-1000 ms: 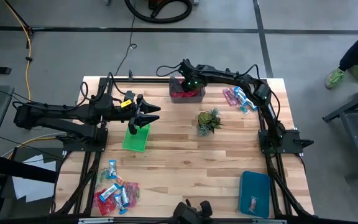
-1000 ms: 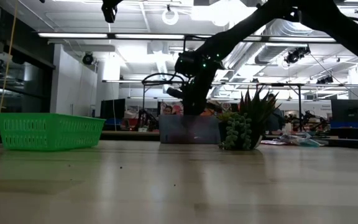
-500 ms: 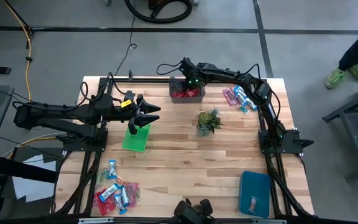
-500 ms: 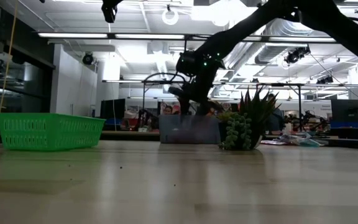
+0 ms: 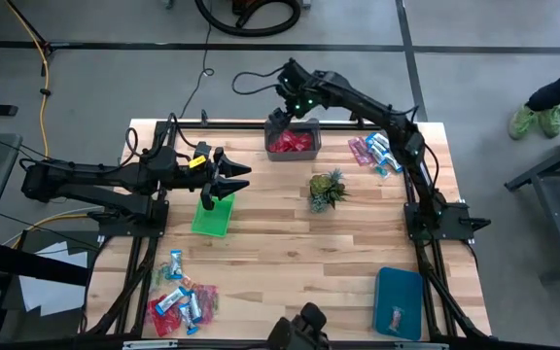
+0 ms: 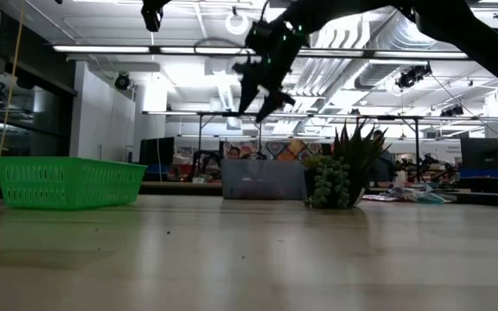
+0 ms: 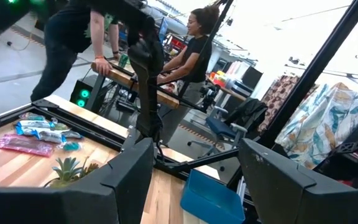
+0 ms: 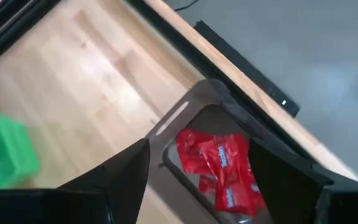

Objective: Sort candy
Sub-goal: Put the red candy into the black transparent bin

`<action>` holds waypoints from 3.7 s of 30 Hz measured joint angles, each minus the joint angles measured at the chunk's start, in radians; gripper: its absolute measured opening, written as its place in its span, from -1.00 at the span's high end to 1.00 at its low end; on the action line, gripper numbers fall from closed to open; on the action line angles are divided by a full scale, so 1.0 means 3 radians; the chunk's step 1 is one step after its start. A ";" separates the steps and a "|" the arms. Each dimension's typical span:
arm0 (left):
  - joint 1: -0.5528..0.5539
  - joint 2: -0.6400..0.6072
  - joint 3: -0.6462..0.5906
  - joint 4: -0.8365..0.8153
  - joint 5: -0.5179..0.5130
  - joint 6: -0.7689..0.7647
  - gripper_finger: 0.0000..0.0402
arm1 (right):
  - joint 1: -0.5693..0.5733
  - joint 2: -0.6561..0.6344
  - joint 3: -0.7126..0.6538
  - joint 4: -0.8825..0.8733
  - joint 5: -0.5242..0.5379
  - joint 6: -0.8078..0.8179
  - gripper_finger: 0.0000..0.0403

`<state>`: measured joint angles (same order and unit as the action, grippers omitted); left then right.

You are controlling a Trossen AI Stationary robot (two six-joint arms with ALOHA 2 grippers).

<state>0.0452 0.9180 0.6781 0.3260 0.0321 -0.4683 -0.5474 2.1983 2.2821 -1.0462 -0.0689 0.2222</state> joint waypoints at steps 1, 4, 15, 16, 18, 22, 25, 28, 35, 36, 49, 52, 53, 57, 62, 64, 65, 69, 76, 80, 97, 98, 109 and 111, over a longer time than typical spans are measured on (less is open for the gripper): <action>0.0000 0.0000 0.0000 0.0000 -0.0012 0.0000 -0.12 | 0.0029 0.0000 0.0094 -0.0102 0.0028 -0.0091 -0.33; 0.0000 0.0000 0.0000 0.0000 -0.0030 -0.0001 -0.12 | 0.0128 -0.0022 0.0254 -0.0360 0.0109 -0.0354 -0.33; 0.0001 0.0000 0.0000 -0.0001 -0.0042 0.0037 -0.12 | 0.0478 -0.1122 -0.1389 -0.0022 0.0114 -0.0560 -0.33; 0.0002 0.0000 0.0000 -0.0001 -0.0043 0.0093 -0.12 | 0.0494 -0.1296 -0.1631 0.0068 0.0113 -0.0503 -0.33; 0.0003 0.0000 0.0000 0.0000 -0.0046 0.0196 -0.12 | 0.0528 -0.1677 -0.2152 0.0310 0.0114 -0.0333 -0.33; 0.0004 0.0000 0.0000 0.0000 -0.0093 0.0384 -0.12 | 0.0632 -0.2487 -0.3136 0.0829 0.0119 0.0174 -0.33; 0.0004 -0.0001 0.0000 0.0000 -0.0207 0.0535 -0.12 | 0.0772 -0.3063 -0.3779 0.1327 0.0106 0.0549 -0.33; 0.0033 0.0000 0.0000 0.0001 -0.0290 0.0584 -0.12 | 0.0973 -0.3557 -0.4283 0.2082 0.0102 0.0861 -0.33; 0.0175 0.0000 0.0000 0.0001 -0.0178 0.0410 -0.12 | 0.1438 -0.3974 -0.4926 0.3775 0.0274 0.0871 -0.33; 0.0183 0.0000 0.0000 0.0001 -0.0151 0.0390 -0.12 | 0.1495 -0.3966 -0.4947 0.3861 0.0284 0.0734 -0.33; 0.0198 0.0000 0.0000 0.0001 -0.0054 0.0342 -0.12 | 0.1694 -0.3775 -0.4794 0.3936 0.0285 0.0069 -0.33; 0.0197 0.0000 0.0000 -0.0001 -0.0064 0.0339 -0.12 | 0.1691 -0.3775 -0.4793 0.3925 0.0285 0.0074 -0.33; 0.0197 0.0000 0.0000 -0.0009 -0.0065 0.0322 -0.12 | 0.1691 -0.3777 -0.4793 0.3927 0.0285 0.0074 -0.33; 0.0197 0.0000 0.0000 -0.0067 -0.0068 0.0254 -0.12 | 0.1691 -0.3776 -0.4793 0.3922 0.0284 0.0075 -0.33; 0.0197 0.0000 0.0000 -0.0070 -0.0062 0.0250 -0.12 | 0.1691 -0.3777 -0.4793 0.3922 0.0284 0.0072 -0.33; 0.0197 -0.0001 0.0000 -0.0071 -0.0061 0.0190 -0.12 | 0.1691 -0.3776 -0.4793 0.3920 0.0284 0.0070 -0.33; 0.0197 -0.0001 0.0000 -0.0072 -0.0052 0.0156 -0.12 | 0.1691 -0.3776 -0.4793 0.3921 0.0284 0.0070 -0.33; 0.0164 -0.0001 0.0001 -0.0092 0.0260 -0.0028 -0.12 | 0.1689 -0.3776 -0.4793 0.3919 0.0283 0.0066 -0.33; -0.0377 0.0031 0.0409 -0.1817 0.0399 0.0002 -0.12 | 0.1674 -0.3777 -0.4793 0.3913 0.0282 0.0066 -0.33; -0.0902 0.0145 0.0549 -0.2631 0.0289 -0.0195 -0.12 | 0.1602 -0.3775 -0.4793 0.3875 0.0277 0.0065 -0.33; -0.2694 0.1821 0.0542 -0.2792 0.0142 -0.1104 -0.12 | 0.1453 -0.3777 -0.4792 0.3533 0.0280 0.0066 -0.33; -0.2726 0.1923 0.0542 -0.2781 0.0136 -0.1080 -0.12 | 0.1453 -0.3777 -0.4792 0.3505 0.0280 0.0065 -0.33; -0.2753 0.2542 0.0558 -0.2799 0.0102 -0.1080 -0.12 | 0.1453 -0.3775 -0.4792 0.3423 0.0280 0.0066 -0.33; -0.2753 0.2561 0.0559 -0.2814 0.0086 -0.1081 -0.12 | 0.1453 -0.3775 -0.4792 0.3423 0.0280 0.0066 -0.33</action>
<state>-0.7807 1.6864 0.8459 -0.5182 0.0579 -0.7926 -0.1116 1.0657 0.8444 -0.0193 0.0151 0.2420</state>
